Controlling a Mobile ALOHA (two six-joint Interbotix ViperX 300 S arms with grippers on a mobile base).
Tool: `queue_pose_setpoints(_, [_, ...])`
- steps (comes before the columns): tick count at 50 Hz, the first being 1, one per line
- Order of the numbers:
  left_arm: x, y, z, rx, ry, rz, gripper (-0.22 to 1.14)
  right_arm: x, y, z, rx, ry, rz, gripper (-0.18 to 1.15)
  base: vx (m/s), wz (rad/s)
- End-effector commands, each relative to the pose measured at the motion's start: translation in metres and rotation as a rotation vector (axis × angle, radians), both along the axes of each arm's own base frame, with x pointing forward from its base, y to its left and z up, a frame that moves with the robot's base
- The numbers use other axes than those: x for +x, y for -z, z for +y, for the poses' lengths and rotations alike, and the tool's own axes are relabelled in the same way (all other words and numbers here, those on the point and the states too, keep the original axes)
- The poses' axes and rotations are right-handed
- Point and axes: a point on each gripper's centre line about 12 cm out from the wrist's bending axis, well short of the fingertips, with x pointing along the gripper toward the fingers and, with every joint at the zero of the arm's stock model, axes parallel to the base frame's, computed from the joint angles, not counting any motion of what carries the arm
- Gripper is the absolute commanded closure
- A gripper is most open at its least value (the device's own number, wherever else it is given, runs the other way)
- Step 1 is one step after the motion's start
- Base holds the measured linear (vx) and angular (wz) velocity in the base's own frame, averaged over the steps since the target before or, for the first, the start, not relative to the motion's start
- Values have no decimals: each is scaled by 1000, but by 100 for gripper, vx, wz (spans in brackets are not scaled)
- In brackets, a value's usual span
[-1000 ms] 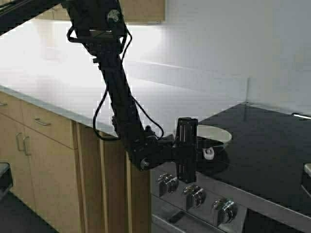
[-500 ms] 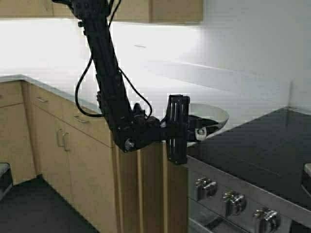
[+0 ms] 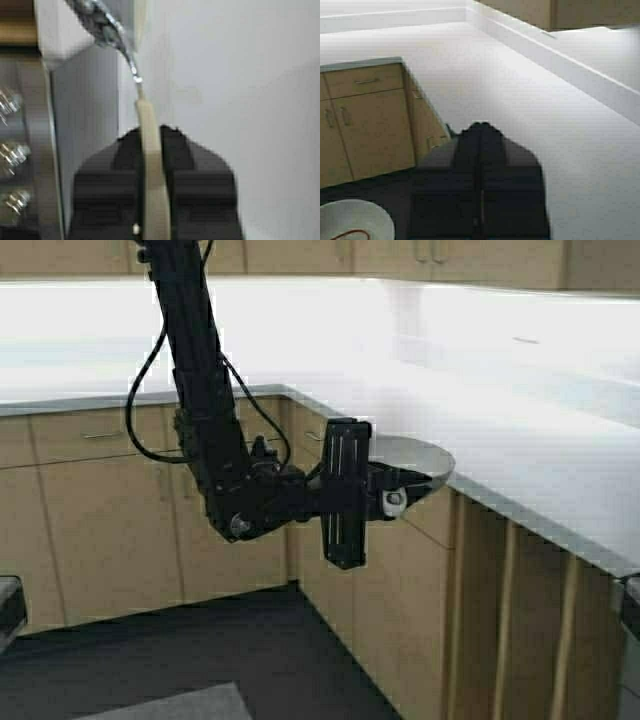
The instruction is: Wash the pan
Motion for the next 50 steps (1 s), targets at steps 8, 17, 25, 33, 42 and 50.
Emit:
queue_pose_setpoints(8, [-5, -27, 1, -61, 9, -69, 89, 2, 0, 0, 3, -2, 5, 91, 3, 59])
queue_pose_setpoints(17, [-4, -23, 1, -55, 4, -70, 89, 4, 4, 0, -9, -2, 22, 91, 4, 53])
queue_pose_setpoints(25, [-1, -23, -2, -63, 7, -79, 89, 3, 9, 1, -40, -8, 34, 91, 3, 57])
queue_pose_setpoints(33, [-4, -32, 0, -67, 10, -87, 89, 3, 8, 2, -46, -11, 28, 91, 4, 64])
queue_pose_setpoints(42, [-8, -36, 1, -65, 29, -85, 89, 3, 8, 1, -49, -10, 28, 91, 6, 66])
queue_pose_setpoints(50, [-12, -39, 5, -60, 24, -83, 89, 3, 10, 2, -49, -12, 31, 91, 8, 69])
